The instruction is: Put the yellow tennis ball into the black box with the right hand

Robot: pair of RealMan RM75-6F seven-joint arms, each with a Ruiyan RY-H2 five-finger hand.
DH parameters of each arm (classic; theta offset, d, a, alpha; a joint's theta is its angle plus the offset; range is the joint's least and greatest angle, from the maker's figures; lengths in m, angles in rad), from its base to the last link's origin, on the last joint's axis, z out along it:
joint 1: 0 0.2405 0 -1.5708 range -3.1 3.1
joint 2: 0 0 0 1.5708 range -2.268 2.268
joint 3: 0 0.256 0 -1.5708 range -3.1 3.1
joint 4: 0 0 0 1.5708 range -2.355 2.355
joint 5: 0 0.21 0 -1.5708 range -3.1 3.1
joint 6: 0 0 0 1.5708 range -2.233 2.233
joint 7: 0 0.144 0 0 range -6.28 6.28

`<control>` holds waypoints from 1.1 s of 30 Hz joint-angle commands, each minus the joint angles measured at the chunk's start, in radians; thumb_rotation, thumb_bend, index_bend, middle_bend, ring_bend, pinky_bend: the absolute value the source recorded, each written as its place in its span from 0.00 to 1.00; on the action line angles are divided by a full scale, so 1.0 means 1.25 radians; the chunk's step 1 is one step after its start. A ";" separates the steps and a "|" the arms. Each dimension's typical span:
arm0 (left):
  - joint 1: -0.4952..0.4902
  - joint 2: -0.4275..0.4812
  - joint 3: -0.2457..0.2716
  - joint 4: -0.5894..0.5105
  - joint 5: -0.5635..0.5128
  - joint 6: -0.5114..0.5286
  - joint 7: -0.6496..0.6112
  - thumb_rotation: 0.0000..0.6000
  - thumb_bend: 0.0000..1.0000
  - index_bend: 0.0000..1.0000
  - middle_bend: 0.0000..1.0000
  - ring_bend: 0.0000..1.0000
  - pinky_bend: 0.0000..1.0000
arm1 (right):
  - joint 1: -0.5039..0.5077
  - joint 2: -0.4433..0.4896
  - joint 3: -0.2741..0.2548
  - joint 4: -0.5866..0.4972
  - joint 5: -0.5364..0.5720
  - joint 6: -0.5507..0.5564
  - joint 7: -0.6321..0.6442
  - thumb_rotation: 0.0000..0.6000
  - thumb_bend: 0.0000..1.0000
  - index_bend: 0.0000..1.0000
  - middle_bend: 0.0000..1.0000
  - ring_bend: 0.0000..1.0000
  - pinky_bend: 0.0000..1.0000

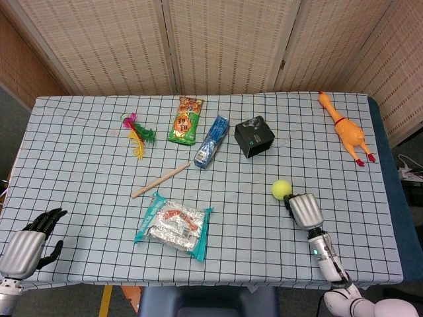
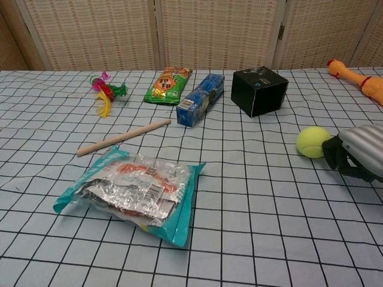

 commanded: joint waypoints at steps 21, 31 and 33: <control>-0.005 -0.001 0.000 -0.003 -0.007 -0.014 0.005 1.00 0.46 0.16 0.14 0.15 0.42 | 0.064 -0.067 0.022 0.120 0.022 -0.036 0.047 1.00 1.00 0.82 0.78 0.73 0.78; -0.005 -0.001 0.002 -0.007 -0.006 -0.013 0.012 1.00 0.46 0.16 0.14 0.15 0.42 | 0.100 -0.099 0.038 0.179 0.036 -0.057 0.065 1.00 1.00 0.82 0.78 0.73 0.78; -0.006 -0.001 0.002 -0.008 -0.008 -0.016 0.015 1.00 0.46 0.16 0.14 0.15 0.42 | 0.107 -0.105 0.041 0.191 0.039 -0.061 0.068 1.00 1.00 0.82 0.78 0.73 0.78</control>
